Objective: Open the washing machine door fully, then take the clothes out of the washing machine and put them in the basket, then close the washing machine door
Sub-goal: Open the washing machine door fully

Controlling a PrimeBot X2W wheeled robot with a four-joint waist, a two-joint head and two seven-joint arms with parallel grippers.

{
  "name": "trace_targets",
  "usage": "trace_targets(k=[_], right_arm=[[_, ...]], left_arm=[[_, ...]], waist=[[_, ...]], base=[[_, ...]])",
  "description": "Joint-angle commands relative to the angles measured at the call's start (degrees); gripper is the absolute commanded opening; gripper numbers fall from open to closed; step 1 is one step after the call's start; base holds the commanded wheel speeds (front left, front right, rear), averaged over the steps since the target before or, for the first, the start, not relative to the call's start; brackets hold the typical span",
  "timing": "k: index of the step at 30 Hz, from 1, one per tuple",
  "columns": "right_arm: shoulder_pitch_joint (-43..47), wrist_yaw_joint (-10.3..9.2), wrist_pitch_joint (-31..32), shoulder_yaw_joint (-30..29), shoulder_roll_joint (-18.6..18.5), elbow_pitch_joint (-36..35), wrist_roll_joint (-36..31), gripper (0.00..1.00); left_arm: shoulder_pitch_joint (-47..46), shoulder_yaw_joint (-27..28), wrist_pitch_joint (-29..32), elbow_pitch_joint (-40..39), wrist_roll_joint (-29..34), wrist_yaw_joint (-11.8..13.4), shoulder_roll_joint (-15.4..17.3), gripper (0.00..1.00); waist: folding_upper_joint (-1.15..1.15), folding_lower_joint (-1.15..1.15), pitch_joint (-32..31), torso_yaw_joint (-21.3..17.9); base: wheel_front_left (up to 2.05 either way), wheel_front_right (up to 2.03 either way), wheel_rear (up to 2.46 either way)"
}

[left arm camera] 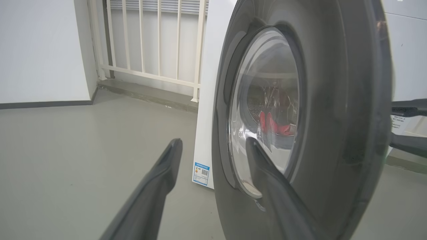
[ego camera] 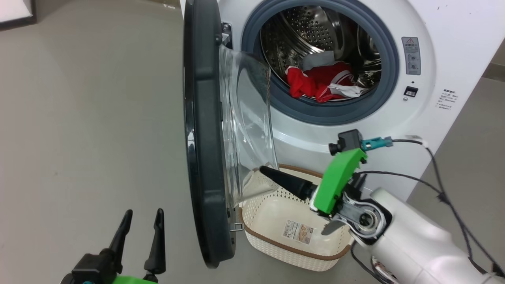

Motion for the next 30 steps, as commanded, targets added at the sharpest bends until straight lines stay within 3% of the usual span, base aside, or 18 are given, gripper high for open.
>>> trace_targets(k=[1,11,15,19,25,30], right_arm=[[0.40,0.05,-1.87,0.40,-0.31,-1.61,-2.30,1.00],[2.85,0.05,-27.31,6.76,-4.81,6.31,-23.65,1.00],[2.75,0.05,-31.96,6.67,-4.38,12.91,-32.45,1.00],[4.68,0.05,-32.11,-3.33,-3.51,12.32,-44.41,1.00],[13.70,0.05,-32.13,-20.95,-0.09,3.62,-65.93,1.00],[21.50,0.05,-32.13,-30.92,3.71,-3.84,-76.29,1.00]], left_arm=[[-0.88,1.97,-0.45,-1.28,0.80,-0.08,0.76,1.00],[-0.55,2.69,-0.45,-1.59,1.14,-0.28,0.76,1.00],[-0.38,2.94,-0.45,-1.49,1.25,-0.34,0.76,1.00],[-0.22,3.24,-0.45,-1.48,0.89,-0.30,0.76,1.00],[-0.10,3.44,-0.45,-1.85,0.77,-0.13,0.76,1.00],[-0.13,3.19,-0.45,-2.07,0.88,-0.12,0.76,1.00]], waist=[[0.00,0.00,-0.19,-0.28],[0.00,0.00,-0.57,-1.61],[0.00,0.00,-0.97,-2.04],[0.00,0.00,-0.99,-2.56],[0.00,0.00,-0.95,-3.07],[0.00,0.00,-0.95,-3.01]], base=[[0.00,0.00,0.00],[0.00,0.00,0.00],[0.00,0.00,0.00],[0.00,0.00,0.00],[0.00,0.00,0.00],[0.00,0.00,0.00]])
